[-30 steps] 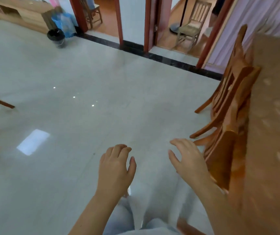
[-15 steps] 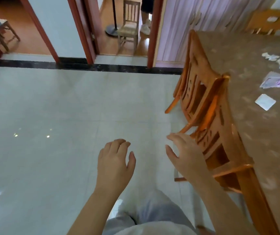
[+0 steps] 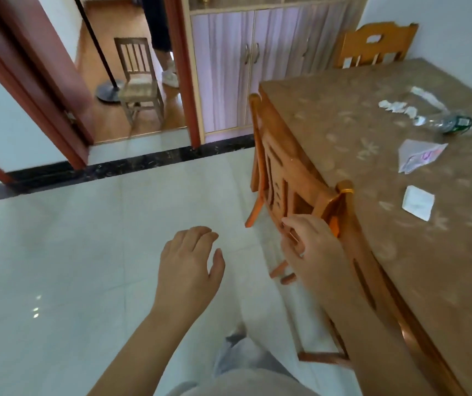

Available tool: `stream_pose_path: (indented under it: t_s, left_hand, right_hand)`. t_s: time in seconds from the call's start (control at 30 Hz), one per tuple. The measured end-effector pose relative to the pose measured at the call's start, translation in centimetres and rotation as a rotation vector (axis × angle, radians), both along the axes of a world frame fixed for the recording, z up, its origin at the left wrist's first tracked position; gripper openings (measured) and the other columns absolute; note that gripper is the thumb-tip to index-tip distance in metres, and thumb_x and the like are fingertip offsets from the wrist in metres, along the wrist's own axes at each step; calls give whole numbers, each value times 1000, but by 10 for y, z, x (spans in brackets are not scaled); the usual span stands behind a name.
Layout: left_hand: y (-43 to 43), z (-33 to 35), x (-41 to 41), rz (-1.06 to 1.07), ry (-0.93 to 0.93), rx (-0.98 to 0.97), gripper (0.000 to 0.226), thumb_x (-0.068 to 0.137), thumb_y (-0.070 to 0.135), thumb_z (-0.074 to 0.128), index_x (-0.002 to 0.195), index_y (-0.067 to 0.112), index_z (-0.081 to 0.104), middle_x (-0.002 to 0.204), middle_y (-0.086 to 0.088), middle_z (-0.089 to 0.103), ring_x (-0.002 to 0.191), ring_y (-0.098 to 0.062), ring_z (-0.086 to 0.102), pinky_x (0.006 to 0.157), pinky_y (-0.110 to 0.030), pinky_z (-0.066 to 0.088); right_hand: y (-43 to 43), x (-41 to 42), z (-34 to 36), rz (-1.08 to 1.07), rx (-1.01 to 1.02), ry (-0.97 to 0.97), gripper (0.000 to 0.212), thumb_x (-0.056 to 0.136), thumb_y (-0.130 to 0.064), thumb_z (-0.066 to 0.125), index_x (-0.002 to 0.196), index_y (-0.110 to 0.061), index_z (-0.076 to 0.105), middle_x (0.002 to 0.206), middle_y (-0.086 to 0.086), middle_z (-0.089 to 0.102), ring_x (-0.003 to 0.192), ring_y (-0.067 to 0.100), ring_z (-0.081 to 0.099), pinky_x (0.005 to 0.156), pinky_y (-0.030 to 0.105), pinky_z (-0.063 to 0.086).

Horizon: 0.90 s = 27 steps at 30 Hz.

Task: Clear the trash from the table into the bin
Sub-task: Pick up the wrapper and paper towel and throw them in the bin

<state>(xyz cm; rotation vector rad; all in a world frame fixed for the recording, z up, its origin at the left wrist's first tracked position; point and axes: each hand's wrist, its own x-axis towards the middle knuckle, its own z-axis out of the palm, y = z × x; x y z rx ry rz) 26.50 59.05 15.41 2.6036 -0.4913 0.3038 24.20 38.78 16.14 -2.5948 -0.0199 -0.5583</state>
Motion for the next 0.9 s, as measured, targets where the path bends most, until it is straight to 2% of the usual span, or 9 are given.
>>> stream_pose_path:
  t_s: [0.1,0.17,0.3,0.43,0.53,0.6,0.7,0.8,0.9]
  left_hand:
    - [-26,4,51,-60,-4,-27,33,83,24,45,95,4,67,97,-12,68,85,-30,63,74,-37,48]
    - [-40,2,77,-91,23,-38,28,82,21,50,96,4,67,97,-12,69,86,-30,63,76,-38,49]
    - [-72,3,150,-217,26,-26,35,83,26,44,97,4,67,98,-14,68,87,-32,63,77,-40,49]
    - [-115,5,226,-310,-19,-61,25,80,22,57,95,4,65,95,-15,70,84,-33,64,82,-42,45]
    - [-137,-1,273,-478,-37,-91,25,79,23,60,94,4,66,91,-14,71,81,-29,65,81,-33,41]
    - [-149,-2,303,-587,2,-120,24,79,22,62,94,4,67,91,-12,71,83,-26,65,81,-30,45]
    - [-177,5,340,-722,43,-124,24,81,22,57,95,5,66,90,-10,69,83,-25,63,73,-38,54]
    - [-219,7,358,-869,40,-92,26,82,21,53,97,4,65,94,-10,67,89,-27,61,75,-42,53]
    - [-259,4,358,-971,46,-98,28,83,22,51,100,4,65,100,-10,65,94,-27,59,80,-40,51]
  right_hand:
    - [-27,39,0,-72,-14,20,26,81,-21,54,99,-5,63,96,12,65,89,23,58,69,34,54]
    - [-39,54,-4,-137,18,41,24,81,-20,56,99,-7,63,96,11,65,88,23,59,70,32,53]
    - [-59,82,-5,-291,-6,87,25,80,-25,54,98,-9,64,96,10,67,88,24,60,77,27,45]
    - [-79,113,-7,-459,-2,135,28,80,-22,54,102,-8,63,101,12,66,91,27,59,74,38,52]
    - [-88,143,-6,-625,10,151,22,81,-15,60,102,-7,62,99,12,64,87,28,58,69,41,52]
    - [-93,166,-4,-717,16,176,20,82,-16,58,99,-6,63,96,13,64,86,30,58,68,40,51]
    - [-102,195,3,-808,30,170,24,81,-18,53,100,-7,62,97,11,65,84,27,58,69,33,47]
    - [-113,202,9,-935,35,160,23,79,-9,64,103,-8,63,99,11,66,85,27,59,70,29,43]
    - [-132,189,8,-1072,26,184,24,76,-7,68,99,-7,65,97,12,67,82,31,60,67,29,42]
